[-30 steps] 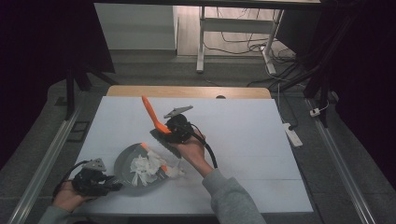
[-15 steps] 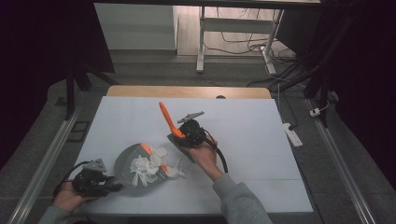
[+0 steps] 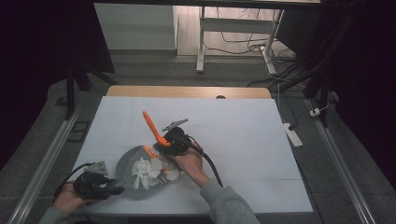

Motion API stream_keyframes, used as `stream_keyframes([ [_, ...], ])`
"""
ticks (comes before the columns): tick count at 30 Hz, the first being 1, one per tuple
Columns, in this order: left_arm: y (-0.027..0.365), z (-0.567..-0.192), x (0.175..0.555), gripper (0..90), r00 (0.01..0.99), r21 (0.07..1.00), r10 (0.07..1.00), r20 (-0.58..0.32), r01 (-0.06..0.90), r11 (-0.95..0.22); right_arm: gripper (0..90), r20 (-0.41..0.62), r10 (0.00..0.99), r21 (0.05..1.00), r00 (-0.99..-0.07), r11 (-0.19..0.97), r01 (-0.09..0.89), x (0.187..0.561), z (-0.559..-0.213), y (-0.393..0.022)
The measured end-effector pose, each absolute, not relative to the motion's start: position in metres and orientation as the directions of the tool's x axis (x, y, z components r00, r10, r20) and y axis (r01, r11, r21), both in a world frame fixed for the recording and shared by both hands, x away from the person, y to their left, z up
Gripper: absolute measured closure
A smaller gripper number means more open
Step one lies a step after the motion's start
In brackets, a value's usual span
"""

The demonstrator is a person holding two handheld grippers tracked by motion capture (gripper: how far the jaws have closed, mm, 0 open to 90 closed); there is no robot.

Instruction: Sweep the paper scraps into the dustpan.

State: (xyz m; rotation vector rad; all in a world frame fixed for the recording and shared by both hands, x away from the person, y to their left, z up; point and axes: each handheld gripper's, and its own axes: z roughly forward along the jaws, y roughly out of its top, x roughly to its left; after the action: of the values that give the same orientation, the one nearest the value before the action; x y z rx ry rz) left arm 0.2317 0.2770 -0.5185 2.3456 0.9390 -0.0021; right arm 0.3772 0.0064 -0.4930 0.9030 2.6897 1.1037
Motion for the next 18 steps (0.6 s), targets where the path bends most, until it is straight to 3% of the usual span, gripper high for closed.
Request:
stream_keyframes([
  [9, 0.269, -0.519, 0.233, 61.3, 0.754, 0.533, 0.62, -0.216, 0.623, -0.572, 69.9, 0.225, 0.458, 0.714, -0.86, 0.524, 0.465, 0.358, -0.479, 0.023],
  [18, 0.266, -0.52, 0.234, 61.2, 0.756, 0.53, 0.619, -0.215, 0.622, -0.576, 69.9, 0.145, 0.535, 0.758, -0.832, 0.481, 0.441, 0.374, -0.457, -0.011],
])
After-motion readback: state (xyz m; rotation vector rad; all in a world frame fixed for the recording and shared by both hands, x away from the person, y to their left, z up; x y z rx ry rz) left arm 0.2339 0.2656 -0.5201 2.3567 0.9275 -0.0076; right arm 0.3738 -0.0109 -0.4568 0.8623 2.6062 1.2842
